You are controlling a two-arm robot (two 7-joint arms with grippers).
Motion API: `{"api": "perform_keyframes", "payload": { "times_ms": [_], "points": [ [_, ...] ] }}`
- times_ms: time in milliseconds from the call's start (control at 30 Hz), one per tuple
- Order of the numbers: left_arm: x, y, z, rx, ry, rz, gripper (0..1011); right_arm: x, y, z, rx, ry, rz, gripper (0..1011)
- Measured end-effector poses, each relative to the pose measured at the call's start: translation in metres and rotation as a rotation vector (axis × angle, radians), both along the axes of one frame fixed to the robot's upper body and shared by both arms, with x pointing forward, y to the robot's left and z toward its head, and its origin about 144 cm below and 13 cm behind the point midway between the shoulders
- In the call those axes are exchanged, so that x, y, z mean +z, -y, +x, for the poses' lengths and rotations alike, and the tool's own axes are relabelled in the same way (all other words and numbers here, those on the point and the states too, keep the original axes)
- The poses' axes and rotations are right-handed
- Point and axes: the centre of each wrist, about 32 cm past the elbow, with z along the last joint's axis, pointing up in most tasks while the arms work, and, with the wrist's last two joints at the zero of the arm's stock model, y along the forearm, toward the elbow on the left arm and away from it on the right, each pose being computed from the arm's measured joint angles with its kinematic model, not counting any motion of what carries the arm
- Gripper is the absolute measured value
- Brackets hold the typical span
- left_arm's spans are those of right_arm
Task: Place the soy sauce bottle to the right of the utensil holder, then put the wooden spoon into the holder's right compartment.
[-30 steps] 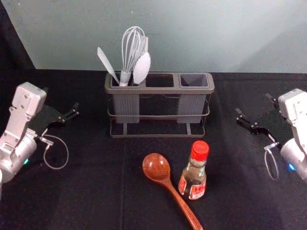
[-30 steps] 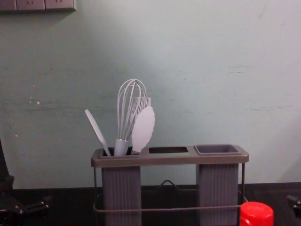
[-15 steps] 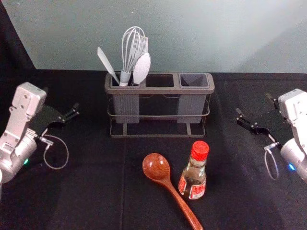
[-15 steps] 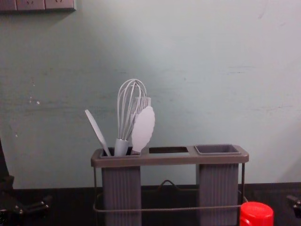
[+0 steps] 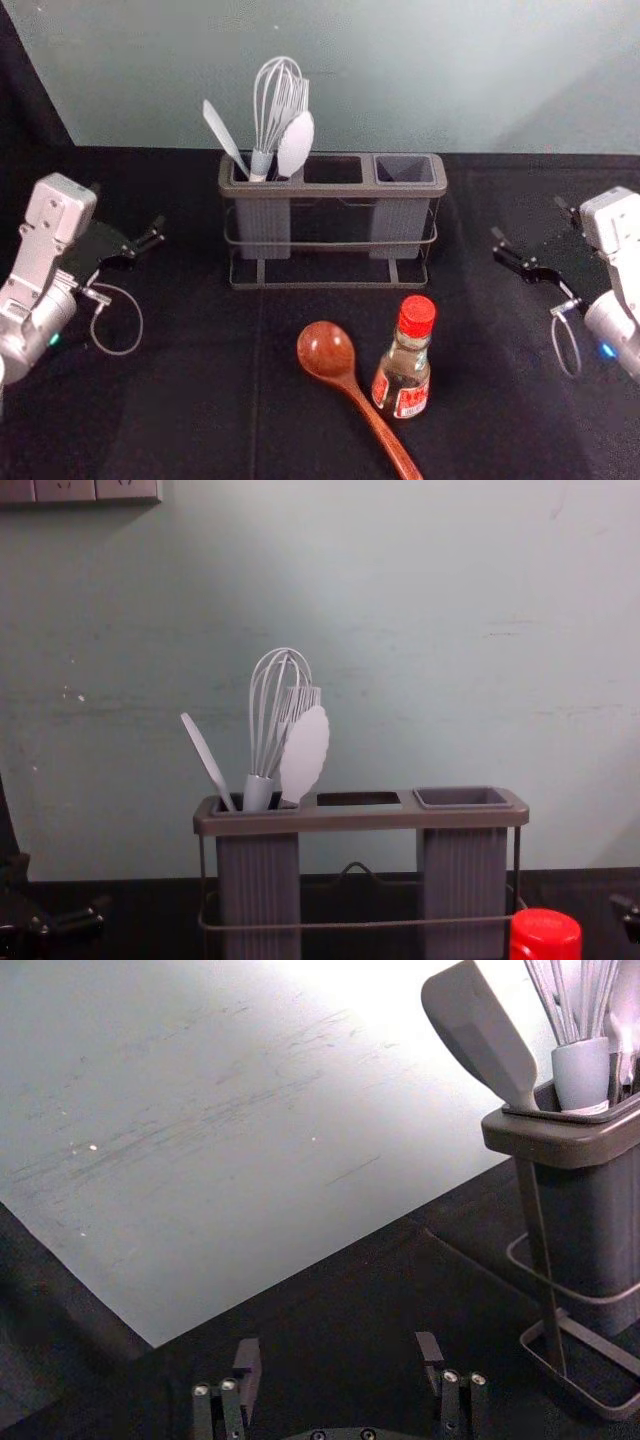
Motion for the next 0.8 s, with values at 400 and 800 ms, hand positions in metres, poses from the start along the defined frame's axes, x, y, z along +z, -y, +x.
{"api": "perform_keyframes", "payload": {
  "times_ms": [400, 800],
  "points": [
    [0.0000, 0.0000, 0.0000, 0.000, 0.000, 0.000, 1011, 0.0000, 0.0000, 0.0000, 0.000, 0.000, 0.000, 1002],
    [0.0000, 0.0000, 0.0000, 0.000, 0.000, 0.000, 1011, 0.0000, 0.0000, 0.0000, 0.000, 0.000, 0.000, 1003]
  ]
}}
